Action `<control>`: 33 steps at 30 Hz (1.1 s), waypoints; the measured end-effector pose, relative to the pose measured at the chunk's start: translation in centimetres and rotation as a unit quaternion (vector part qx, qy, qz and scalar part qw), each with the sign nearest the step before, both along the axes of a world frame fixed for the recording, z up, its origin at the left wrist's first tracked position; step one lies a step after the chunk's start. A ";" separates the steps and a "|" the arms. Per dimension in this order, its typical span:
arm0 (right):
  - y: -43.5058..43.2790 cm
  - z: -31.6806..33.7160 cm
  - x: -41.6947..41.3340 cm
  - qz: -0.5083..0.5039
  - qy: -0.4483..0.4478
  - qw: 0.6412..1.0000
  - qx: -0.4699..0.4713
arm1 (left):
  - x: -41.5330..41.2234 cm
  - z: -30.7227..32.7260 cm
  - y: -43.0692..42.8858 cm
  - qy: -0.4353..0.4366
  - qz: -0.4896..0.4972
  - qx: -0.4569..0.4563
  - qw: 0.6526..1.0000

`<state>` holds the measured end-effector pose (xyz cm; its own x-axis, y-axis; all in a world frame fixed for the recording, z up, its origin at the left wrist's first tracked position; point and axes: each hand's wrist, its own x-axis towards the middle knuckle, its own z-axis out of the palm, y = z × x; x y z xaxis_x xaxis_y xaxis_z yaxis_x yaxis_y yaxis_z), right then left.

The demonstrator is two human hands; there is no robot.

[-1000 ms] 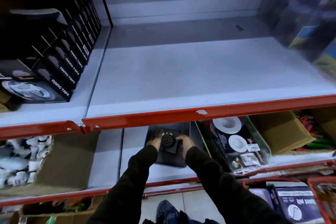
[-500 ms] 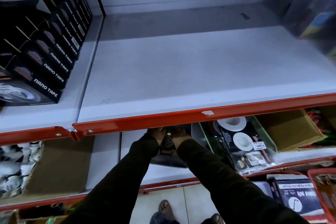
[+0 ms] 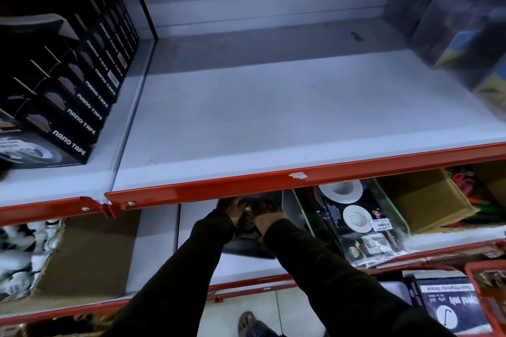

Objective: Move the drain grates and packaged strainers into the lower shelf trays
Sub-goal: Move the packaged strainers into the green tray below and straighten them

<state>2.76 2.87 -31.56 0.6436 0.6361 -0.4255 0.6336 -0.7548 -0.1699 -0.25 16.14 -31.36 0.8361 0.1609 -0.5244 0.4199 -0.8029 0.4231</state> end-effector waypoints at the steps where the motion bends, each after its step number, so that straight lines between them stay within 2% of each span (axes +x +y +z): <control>1: -0.4 -0.2 0.1 0.016 -0.015 1.000 -0.014 | -0.1 0.1 -0.2 0.012 -0.038 0.040 0.998; 3: -0.9 -0.1 0.2 0.055 -0.052 0.996 -0.045 | -0.3 0.5 -0.6 0.018 -0.124 0.126 0.984; 4: -1.5 0.2 0.3 0.064 -0.060 0.995 -0.052 | -0.6 0.5 -1.1 0.006 -0.134 0.151 0.980; 8: -6.1 2.4 0.8 0.013 -0.085 0.994 0.062 | -1.5 1.2 -4.2 -0.137 -0.090 0.214 0.963; 11: -10.3 4.5 1.5 -0.074 -0.127 0.979 0.144 | -0.8 3.9 -8.1 -0.101 0.020 0.135 0.985; 13: -14.5 5.2 2.4 -0.156 -0.125 0.964 0.174 | 0.1 5.1 -12.2 -0.155 0.058 0.109 0.980; 15: -19.0 5.4 3.5 -0.238 -0.090 0.957 0.140 | 0.7 5.5 -16.9 -0.200 0.092 0.073 0.973; 17: -23.0 5.0 4.7 -0.301 -0.040 0.949 0.091 | 1.3 5.0 -21.2 -0.168 0.157 -0.012 0.973; 20: -26.3 2.8 6.4 -0.366 0.082 0.919 0.123 | 2.3 3.0 -25.2 -0.103 0.273 -0.155 0.944; 22: -26.7 1.5 7.1 -0.382 0.171 0.895 0.155 | 2.8 2.1 -26.3 -0.056 0.364 -0.188 0.910; 24: -26.3 0.5 7.5 -0.390 0.217 0.879 0.168 | 3.3 1.4 -26.7 -0.014 0.436 -0.214 0.874; 26: -25.6 0.1 8.2 -0.404 0.235 0.863 0.191 | 4.0 1.1 -26.8 -0.018 0.470 -0.246 0.848; 28: -25.0 0.3 9.2 -0.401 0.230 0.857 0.228 | 4.6 1.2 -26.4 -0.063 0.493 -0.284 0.820; 30: -24.6 0.4 10.1 -0.384 0.208 0.870 0.228 | 5.1 1.2 -25.8 -0.082 0.483 -0.279 0.826; 33: -24.5 0.0 10.3 -0.345 0.185 0.897 0.204 | 4.9 1.2 -25.6 -0.074 0.445 -0.225 0.864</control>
